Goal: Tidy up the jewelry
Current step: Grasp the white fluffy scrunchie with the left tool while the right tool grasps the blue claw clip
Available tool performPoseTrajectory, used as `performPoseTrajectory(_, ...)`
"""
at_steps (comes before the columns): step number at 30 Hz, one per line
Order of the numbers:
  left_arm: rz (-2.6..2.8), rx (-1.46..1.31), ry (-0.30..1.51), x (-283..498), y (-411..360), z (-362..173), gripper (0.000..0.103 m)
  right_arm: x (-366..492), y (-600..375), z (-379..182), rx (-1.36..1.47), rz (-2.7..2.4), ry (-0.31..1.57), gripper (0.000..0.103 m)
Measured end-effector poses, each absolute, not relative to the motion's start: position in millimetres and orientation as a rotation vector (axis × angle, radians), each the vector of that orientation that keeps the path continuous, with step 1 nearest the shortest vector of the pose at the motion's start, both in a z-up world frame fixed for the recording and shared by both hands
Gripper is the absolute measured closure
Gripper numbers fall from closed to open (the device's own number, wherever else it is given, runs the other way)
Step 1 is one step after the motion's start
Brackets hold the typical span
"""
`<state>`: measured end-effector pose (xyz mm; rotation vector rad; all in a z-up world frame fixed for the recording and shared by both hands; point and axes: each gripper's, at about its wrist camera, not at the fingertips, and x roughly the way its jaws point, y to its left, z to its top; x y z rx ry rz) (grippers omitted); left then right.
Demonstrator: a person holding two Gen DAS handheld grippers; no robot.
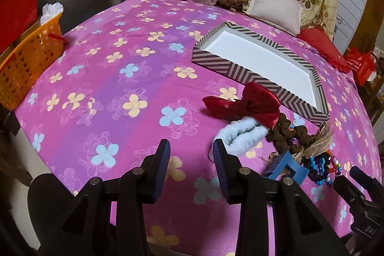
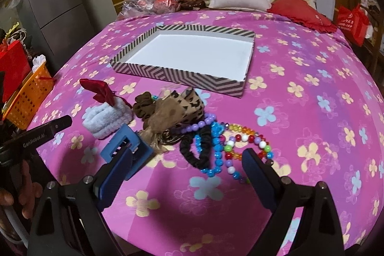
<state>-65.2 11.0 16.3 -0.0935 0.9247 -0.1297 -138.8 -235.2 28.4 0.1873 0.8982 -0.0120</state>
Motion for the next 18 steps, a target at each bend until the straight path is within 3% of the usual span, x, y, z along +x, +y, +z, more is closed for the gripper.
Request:
performPoseTrajectory(6,-0.207,-0.075,0.908,-64,5,18,0.047,-137,-228,27,0.203,0.021,0.906,0.008)
performPoseTrajectory(18,-0.232,-0.033,0.938,-57,-2,7,0.047,-133,-221,20,0.207,0.038,0.942,0.008)
